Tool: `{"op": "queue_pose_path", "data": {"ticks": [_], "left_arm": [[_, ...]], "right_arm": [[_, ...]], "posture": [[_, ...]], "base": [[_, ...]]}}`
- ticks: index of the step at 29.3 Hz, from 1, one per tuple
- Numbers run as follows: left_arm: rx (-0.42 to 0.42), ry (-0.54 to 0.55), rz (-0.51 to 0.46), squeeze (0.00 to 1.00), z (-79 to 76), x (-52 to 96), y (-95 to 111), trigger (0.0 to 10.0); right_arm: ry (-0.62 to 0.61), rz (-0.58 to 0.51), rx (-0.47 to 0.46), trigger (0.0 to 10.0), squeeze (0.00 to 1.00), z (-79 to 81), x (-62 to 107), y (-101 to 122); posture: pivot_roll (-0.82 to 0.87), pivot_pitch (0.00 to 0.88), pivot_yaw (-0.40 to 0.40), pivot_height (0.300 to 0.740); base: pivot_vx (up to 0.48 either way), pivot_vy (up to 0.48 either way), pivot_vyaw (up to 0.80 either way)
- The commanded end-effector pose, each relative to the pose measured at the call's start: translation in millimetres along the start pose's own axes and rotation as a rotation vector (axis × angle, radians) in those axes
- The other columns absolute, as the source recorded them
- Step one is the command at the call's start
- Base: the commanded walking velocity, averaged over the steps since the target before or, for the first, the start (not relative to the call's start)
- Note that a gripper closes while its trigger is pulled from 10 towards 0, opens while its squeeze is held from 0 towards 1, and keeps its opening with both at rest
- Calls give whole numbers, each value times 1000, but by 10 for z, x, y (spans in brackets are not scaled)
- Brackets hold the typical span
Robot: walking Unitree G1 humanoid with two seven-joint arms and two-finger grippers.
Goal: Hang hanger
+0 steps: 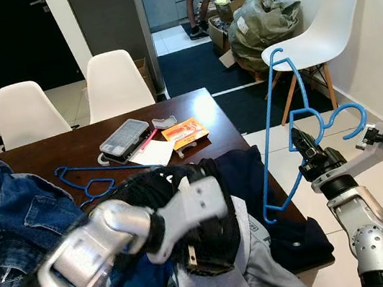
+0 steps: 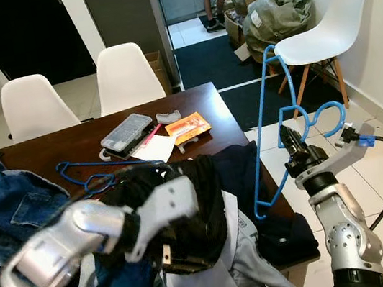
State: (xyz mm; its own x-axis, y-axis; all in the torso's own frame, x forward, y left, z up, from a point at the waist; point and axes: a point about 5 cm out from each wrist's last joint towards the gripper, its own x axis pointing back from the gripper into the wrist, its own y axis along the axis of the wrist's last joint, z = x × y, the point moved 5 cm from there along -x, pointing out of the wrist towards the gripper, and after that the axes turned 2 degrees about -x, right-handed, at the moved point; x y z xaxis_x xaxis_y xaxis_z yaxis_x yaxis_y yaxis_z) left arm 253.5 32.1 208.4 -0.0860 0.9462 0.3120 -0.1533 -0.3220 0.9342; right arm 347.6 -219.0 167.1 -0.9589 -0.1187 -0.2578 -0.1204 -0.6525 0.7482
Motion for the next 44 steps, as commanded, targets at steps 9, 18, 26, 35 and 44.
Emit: {"op": "queue_pose_path", "data": {"ticks": [9,18,26,35,44], "left_arm": [[106,500,-93,1000,833,401,75,10000],[441,986,48,0,1187,652,-803,10000],[530,930,-160,0,1200,345,-696,10000],[521,967,-287,0,1299,299,-555,10000],[619,904,-138,0,1179,53,-837,10000]], "right_arm": [[2,30,-21,10000,0,3,-10,-65],[1,37,-22,10000,0,-8,-13,-59],[-1,33,-20,10000,0,-10,-19,-52],[-1,31,-19,10000,0,-9,-20,-47],[-3,29,-19,10000,0,-3,-15,-46]], "posture": [[-133,0,67,740],[-130,0,60,740],[-133,0,62,740],[-135,0,61,740],[-139,0,66,740]], "base": [[0,0,0],[0,0,0],[0,0,0],[0,0,0],[0,0,0]]}}
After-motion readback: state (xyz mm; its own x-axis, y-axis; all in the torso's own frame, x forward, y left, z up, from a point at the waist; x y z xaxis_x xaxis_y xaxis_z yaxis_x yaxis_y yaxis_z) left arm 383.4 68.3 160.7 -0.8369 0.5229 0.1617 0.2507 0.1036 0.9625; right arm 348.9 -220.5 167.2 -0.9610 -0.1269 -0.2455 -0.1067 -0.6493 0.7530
